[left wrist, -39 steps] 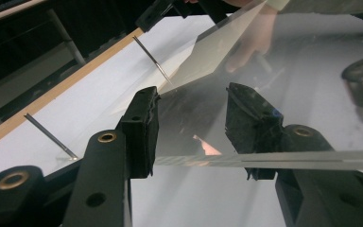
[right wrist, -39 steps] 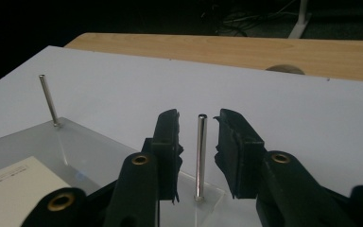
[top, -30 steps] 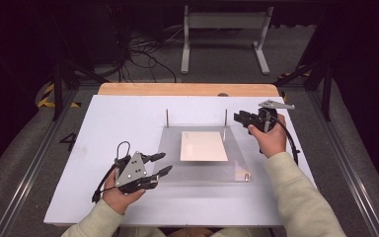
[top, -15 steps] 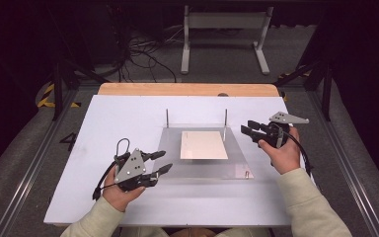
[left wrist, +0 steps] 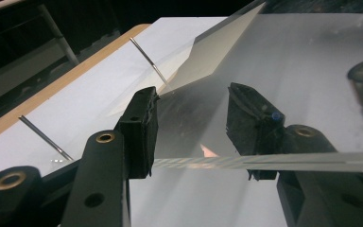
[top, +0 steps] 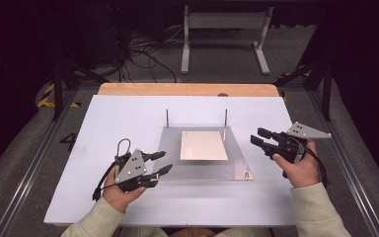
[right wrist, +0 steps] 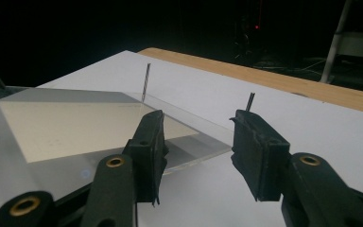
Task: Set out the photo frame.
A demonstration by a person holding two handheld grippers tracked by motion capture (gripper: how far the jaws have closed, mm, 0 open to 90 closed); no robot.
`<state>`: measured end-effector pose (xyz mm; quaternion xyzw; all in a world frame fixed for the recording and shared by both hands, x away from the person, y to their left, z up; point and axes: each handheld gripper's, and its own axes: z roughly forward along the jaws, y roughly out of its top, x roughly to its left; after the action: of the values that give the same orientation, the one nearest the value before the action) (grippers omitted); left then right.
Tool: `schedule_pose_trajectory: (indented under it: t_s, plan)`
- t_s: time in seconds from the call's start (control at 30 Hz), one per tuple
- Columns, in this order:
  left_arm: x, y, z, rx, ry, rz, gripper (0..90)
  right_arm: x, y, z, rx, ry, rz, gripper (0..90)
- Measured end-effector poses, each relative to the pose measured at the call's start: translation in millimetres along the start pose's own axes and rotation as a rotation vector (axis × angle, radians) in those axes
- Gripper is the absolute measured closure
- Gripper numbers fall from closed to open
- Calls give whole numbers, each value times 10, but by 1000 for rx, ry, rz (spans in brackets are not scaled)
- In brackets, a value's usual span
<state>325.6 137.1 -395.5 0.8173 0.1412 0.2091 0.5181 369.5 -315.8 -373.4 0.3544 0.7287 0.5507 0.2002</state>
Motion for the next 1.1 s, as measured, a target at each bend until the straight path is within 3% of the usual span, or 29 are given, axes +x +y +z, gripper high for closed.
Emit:
schedule_pose_trajectory:
  t_s: [0.07,0.3,0.5,0.57,0.77,1.1]
  plan:
    - [1,2,-1,1,-1,-1,529,28,-14,-33,-2,9,-2,531]
    - [11,1,2,-2,-6,-6,525,167,-42,-130,32,70,-77,485]
    - [23,1,1,-1,-9,-10,516,216,-67,-163,68,144,-149,438]
    - [23,2,1,0,-9,-11,516,260,-91,-158,98,162,-197,428]
    - [25,-1,-1,2,-7,-13,512,346,-129,-170,123,166,-282,407]
    - [27,2,-2,2,-8,-18,512,417,-155,-190,124,201,-320,358]
